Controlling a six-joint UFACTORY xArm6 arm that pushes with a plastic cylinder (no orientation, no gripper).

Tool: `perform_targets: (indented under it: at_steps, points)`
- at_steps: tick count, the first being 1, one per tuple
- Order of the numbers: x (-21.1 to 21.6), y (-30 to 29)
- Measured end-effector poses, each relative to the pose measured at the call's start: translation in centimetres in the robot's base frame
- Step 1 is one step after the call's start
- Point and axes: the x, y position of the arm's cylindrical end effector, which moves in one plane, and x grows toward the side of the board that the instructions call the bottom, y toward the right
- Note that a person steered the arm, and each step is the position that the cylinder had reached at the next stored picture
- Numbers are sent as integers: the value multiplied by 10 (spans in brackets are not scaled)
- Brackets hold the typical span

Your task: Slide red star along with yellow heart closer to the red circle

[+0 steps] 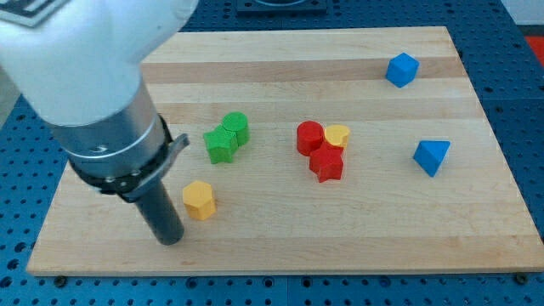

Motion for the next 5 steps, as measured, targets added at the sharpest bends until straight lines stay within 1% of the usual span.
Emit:
perform_targets:
  at_steps: [1, 2, 3, 4, 5]
  points:
    - [-7, 23]
    - [-12, 25]
    - [-8, -18]
    - [-17, -55]
    - [-37, -49]
